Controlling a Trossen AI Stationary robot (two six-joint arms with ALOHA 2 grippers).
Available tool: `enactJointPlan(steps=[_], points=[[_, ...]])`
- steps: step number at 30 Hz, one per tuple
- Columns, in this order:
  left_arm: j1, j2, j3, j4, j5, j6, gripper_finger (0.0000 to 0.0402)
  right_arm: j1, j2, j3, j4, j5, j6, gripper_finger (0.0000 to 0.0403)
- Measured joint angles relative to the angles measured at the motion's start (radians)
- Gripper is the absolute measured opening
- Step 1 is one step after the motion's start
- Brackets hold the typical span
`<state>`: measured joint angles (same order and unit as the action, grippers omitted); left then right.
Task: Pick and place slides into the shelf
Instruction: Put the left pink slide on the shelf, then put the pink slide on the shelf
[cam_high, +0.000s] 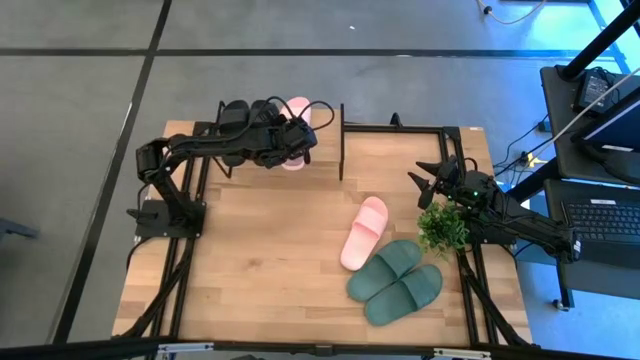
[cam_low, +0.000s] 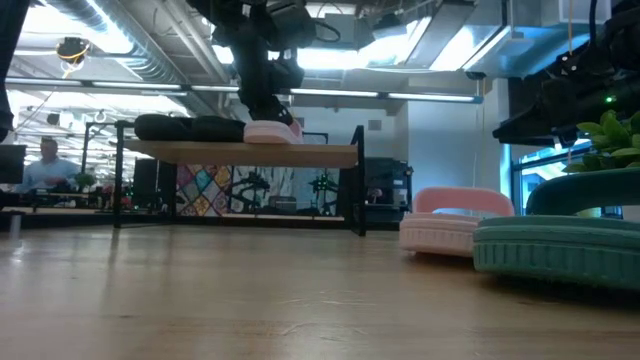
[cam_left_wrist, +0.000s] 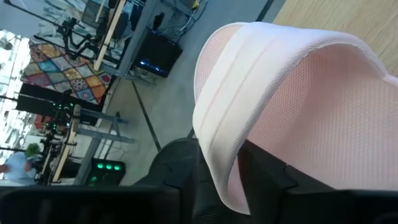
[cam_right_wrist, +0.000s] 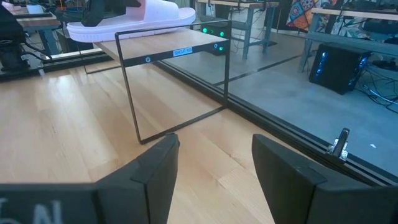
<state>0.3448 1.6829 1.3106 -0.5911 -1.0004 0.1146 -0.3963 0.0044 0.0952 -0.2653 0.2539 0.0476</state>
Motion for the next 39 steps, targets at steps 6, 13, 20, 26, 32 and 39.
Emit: enactJointPlan(steps=[6, 13, 20, 26, 32, 39], points=[[-0.003, -0.003, 0.000, 0.003, 0.000, 0.001, 0.0164, 0.000, 0.000, 0.000, 0.000, 0.000, 0.000, 0.0206], [-0.042, -0.027, -0.001, 0.010, 0.003, 0.001, 0.0194, 0.000, 0.000, 0.000, 0.000, 0.000, -0.003, 0.0206], [-0.133, -0.062, 0.005, 0.008, -0.028, 0.001, 0.0193, 0.000, 0.000, 0.000, 0.000, 0.000, -0.004, 0.0206], [-0.252, -0.082, 0.073, 0.015, -0.027, 0.001, 0.0193, 0.000, 0.000, 0.000, 0.000, 0.000, -0.006, 0.0206], [-0.372, -0.082, 0.146, 0.077, 0.120, -0.053, 0.0193, 0.000, 0.000, 0.000, 0.000, 0.000, -0.007, 0.0206], [-0.419, -0.048, 0.110, 0.189, 0.442, -0.054, 0.0193, 0.000, 0.000, 0.000, 0.000, 0.000, -0.054, 0.0206]])
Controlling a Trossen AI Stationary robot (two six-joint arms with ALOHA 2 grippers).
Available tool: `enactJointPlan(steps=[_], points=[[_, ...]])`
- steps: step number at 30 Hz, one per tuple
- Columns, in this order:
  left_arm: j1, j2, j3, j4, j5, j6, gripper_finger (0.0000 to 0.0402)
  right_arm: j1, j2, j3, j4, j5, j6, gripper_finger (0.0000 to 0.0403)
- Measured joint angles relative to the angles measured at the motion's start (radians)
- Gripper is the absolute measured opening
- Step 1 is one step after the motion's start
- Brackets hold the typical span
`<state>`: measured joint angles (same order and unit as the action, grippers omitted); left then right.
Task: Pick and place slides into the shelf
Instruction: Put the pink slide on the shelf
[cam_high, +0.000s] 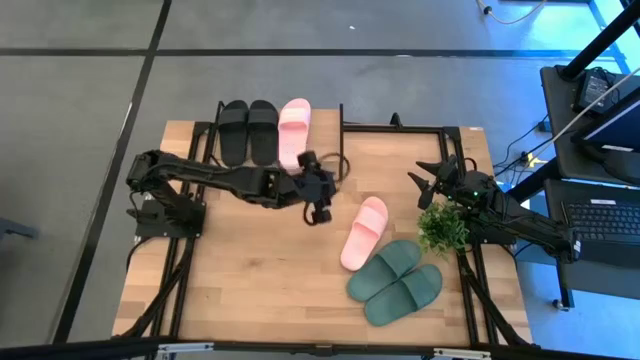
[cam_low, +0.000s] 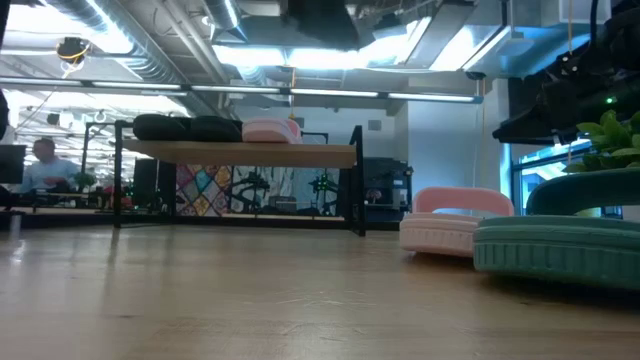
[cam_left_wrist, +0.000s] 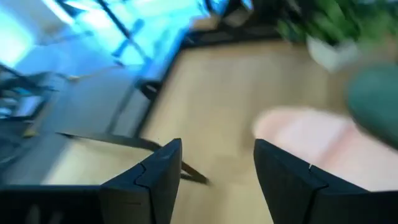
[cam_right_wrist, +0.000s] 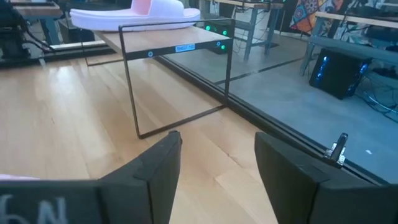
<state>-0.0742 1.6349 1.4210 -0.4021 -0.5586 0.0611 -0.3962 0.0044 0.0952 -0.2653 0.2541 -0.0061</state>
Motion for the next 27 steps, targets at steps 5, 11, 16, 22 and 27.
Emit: enactJointPlan(steps=[5, 11, 16, 22, 27], points=[[-0.002, 0.113, -0.012, 0.007, 0.155, 0.078, 0.0192, 0.000, 0.000, 0.000, 0.000, 0.000, -0.002, 0.0206], [-0.056, 0.290, -0.014, 0.212, 0.119, 0.319, 0.0192, 0.000, 0.000, 0.000, 0.000, 0.000, 0.000, 0.0206], [-0.115, 0.386, -0.014, 0.369, 0.027, 0.488, 0.0192, 0.000, 0.000, 0.000, 0.000, 0.000, 0.001, 0.0206], [-0.134, 0.447, -0.014, 0.468, 0.029, 0.492, 0.0192, 0.000, 0.000, 0.000, 0.000, -0.001, 0.002, 0.0206], [-0.112, 0.478, -0.012, 0.555, 0.021, 0.492, 0.0192, 0.000, 0.000, 0.000, 0.000, -0.002, 0.003, 0.0206]])
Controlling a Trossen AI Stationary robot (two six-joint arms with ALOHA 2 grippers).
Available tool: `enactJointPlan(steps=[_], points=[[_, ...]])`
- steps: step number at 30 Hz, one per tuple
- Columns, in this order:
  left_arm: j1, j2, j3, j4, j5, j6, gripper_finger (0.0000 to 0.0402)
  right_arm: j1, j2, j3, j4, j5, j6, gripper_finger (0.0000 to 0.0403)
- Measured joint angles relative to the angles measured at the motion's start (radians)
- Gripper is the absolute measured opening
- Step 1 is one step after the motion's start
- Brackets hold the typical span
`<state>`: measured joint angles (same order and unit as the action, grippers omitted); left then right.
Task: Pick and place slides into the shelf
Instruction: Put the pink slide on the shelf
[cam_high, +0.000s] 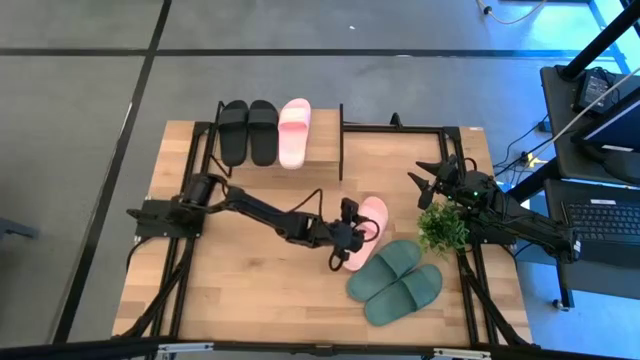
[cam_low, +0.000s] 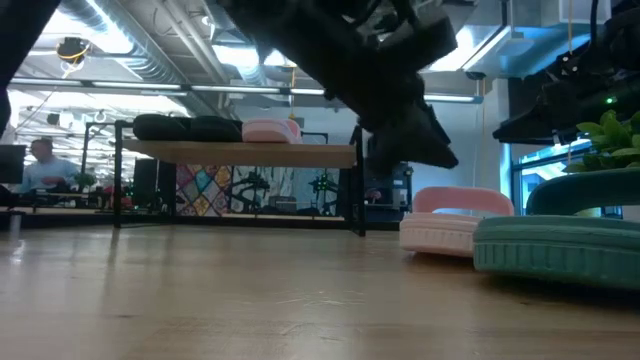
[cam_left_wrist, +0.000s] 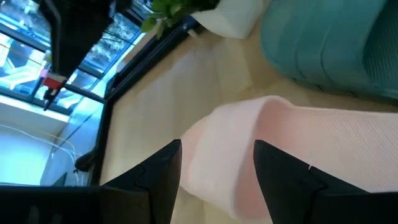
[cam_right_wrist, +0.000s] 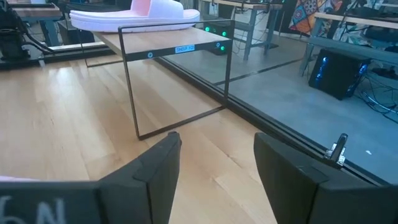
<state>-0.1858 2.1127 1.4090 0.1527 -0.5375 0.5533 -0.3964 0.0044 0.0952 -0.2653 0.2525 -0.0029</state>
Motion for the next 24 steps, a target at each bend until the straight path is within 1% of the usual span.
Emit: enactJointPlan(steps=[6, 11, 19, 24], points=[[0.016, 0.029, -0.001, 0.015, 0.008, 0.005, 0.0192, 0.000, 0.000, 0.000, 0.000, -0.002, 0.001, 0.0206], [0.018, 0.048, -0.002, 0.011, -0.005, 0.033, 0.0192, 0.000, 0.000, 0.000, 0.000, -0.002, 0.000, 0.0206], [0.054, 0.066, -0.001, 0.016, -0.002, 0.033, 0.0192, 0.000, 0.000, 0.000, -0.001, -0.002, -0.001, 0.0206], [0.087, 0.075, -0.001, 0.019, 0.035, 0.030, 0.0184, 0.000, 0.000, 0.000, -0.001, -0.002, -0.001, 0.0206]])
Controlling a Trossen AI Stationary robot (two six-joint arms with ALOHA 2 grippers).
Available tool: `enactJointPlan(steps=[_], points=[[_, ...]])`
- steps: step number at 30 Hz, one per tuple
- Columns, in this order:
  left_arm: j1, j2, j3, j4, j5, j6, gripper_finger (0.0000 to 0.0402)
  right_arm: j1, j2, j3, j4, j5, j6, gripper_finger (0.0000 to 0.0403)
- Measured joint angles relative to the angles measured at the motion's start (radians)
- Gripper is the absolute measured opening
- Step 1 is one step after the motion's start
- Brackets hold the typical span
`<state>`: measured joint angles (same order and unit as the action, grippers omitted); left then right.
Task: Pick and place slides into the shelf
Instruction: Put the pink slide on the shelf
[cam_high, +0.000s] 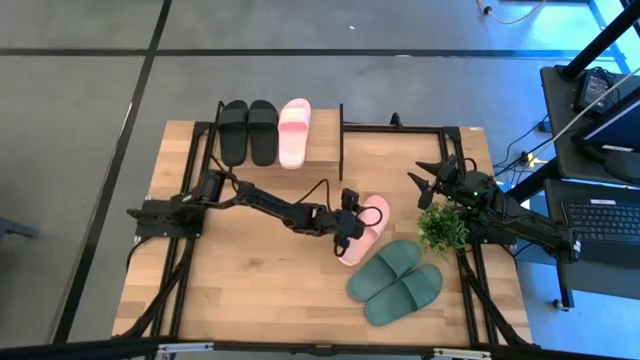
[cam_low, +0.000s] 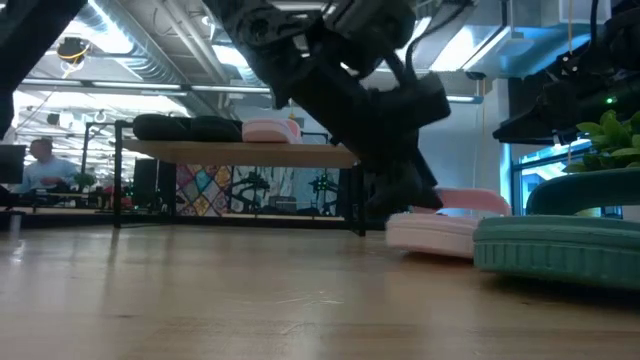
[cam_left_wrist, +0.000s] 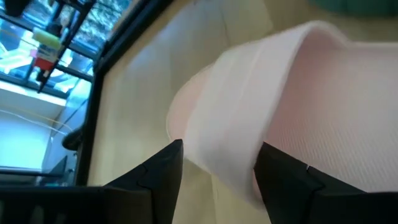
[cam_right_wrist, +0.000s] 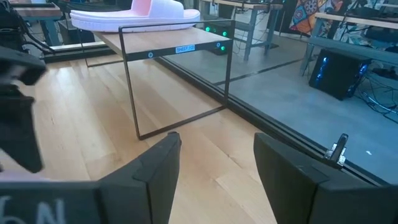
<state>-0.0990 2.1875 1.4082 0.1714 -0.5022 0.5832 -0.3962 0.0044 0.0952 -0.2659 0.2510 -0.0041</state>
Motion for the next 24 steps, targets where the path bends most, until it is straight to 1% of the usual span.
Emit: enactJointPlan(steps=[5, 8, 13, 15, 16, 20, 23, 24], points=[[0.008, 0.006, 0.000, 0.002, 0.057, 0.001, 0.0147, 0.000, 0.000, 0.000, 0.000, 0.000, 0.001, 0.0206], [0.007, 0.007, 0.000, 0.004, 0.057, 0.000, 0.0114, 0.000, 0.000, 0.000, 0.000, 0.000, 0.000, 0.0206], [-0.003, 0.007, 0.000, 0.005, 0.055, 0.001, 0.0048, 0.000, 0.000, 0.000, 0.000, 0.000, 0.001, 0.0206], [-0.008, 0.007, 0.000, 0.005, 0.045, 0.001, 0.0020, 0.000, 0.000, 0.000, 0.000, 0.000, 0.001, 0.0206], [-0.011, 0.007, 0.000, 0.005, 0.036, 0.001, 0.0012, 0.000, 0.000, 0.000, 0.000, 0.000, 0.002, 0.0206], [-0.027, 0.001, 0.033, -0.031, -0.016, -0.001, 0.0010, 0.000, 0.000, 0.000, 0.000, 0.000, 0.002, 0.0206], [-0.036, -0.024, 0.097, -0.069, -0.034, -0.002, 0.0006, 0.000, 0.000, 0.000, 0.000, 0.000, 0.002, 0.0206], [-0.040, -0.042, 0.119, -0.105, -0.039, -0.003, 0.0006, 0.000, 0.000, 0.000, 0.000, 0.000, 0.003, 0.0206]])
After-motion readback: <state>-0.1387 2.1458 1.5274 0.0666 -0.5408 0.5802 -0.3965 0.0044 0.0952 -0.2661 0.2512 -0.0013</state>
